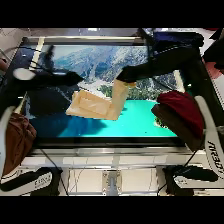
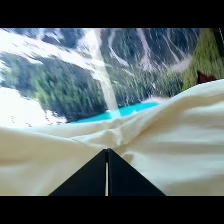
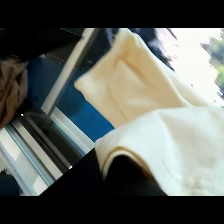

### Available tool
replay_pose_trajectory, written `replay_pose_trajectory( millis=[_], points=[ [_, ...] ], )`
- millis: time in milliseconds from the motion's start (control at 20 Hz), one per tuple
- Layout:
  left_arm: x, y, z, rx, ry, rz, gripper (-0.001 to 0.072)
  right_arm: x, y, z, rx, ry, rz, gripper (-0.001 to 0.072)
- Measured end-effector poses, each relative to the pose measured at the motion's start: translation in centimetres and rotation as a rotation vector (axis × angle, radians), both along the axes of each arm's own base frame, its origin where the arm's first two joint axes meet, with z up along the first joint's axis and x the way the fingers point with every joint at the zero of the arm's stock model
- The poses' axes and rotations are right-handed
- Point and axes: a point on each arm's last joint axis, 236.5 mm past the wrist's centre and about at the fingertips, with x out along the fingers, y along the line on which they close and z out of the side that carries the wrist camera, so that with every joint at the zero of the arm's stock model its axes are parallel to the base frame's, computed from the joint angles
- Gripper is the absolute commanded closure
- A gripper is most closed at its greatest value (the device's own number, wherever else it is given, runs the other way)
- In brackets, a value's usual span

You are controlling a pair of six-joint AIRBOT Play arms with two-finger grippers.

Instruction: Fold the shirts.

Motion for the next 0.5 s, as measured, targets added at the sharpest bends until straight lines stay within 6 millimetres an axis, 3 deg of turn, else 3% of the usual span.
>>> replay_pose_trajectory(
  millis=[50, 100, 150, 200, 350, 500],
  points=[
    [-0.4, 3.2, 2.0, 0.028, -0.047, 0.058, 0.0694, 0.3, 2.3, -0.8, 0.015, -0.013, 0.009, 0.0698],
    [-1.0, 6.0, 3.6, 0.061, -0.086, 0.114, 0.0694, 0.4, 4.8, -1.8, 0.029, -0.022, 0.019, 0.0615],
    [-1.8, 8.6, 5.3, 0.093, -0.125, 0.171, 0.0694, 0.5, 7.0, -2.7, 0.045, -0.035, 0.020, 0.0349],
    [-2.6, 10.8, 6.6, 0.125, -0.156, 0.224, 0.0694, 0.7, 9.2, -3.4, 0.071, -0.048, 0.008, 0.0172],
    [-5.2, 16.2, 9.4, 0.221, -0.223, 0.366, 0.0694, 1.0, 13.4, -3.8, 0.140, -0.088, -0.033, 0.0160],
    [-6.8, 19.4, 10.5, 0.285, -0.245, 0.455, 0.0694, 2.3, 13.5, -2.5, 0.146, -0.150, -0.058, 0.0161]
  ],
)
